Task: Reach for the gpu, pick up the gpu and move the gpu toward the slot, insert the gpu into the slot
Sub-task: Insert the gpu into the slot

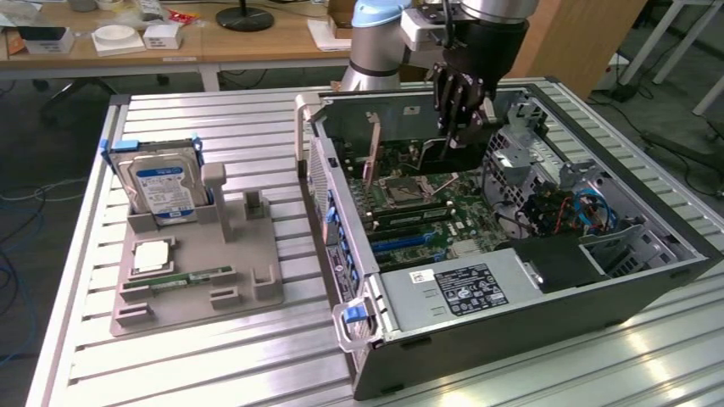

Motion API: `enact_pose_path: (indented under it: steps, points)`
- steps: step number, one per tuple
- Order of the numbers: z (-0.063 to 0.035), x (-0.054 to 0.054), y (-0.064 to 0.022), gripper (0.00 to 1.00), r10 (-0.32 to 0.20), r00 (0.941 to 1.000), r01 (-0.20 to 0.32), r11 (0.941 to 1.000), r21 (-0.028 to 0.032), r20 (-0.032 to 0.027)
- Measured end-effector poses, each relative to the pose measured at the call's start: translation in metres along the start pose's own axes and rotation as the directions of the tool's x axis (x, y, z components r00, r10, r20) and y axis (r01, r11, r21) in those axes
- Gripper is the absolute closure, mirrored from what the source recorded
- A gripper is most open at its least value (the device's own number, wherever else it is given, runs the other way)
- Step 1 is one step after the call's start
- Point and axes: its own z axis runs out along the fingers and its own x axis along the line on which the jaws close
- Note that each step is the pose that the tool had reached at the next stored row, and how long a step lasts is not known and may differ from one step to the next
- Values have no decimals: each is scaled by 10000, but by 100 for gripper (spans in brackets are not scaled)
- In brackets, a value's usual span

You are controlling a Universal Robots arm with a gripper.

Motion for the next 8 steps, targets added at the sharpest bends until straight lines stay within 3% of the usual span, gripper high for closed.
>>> enact_pose_path:
  steps: [8]
  points:
    - [15,0,0,74,-1,10000,1,10000,1,2]
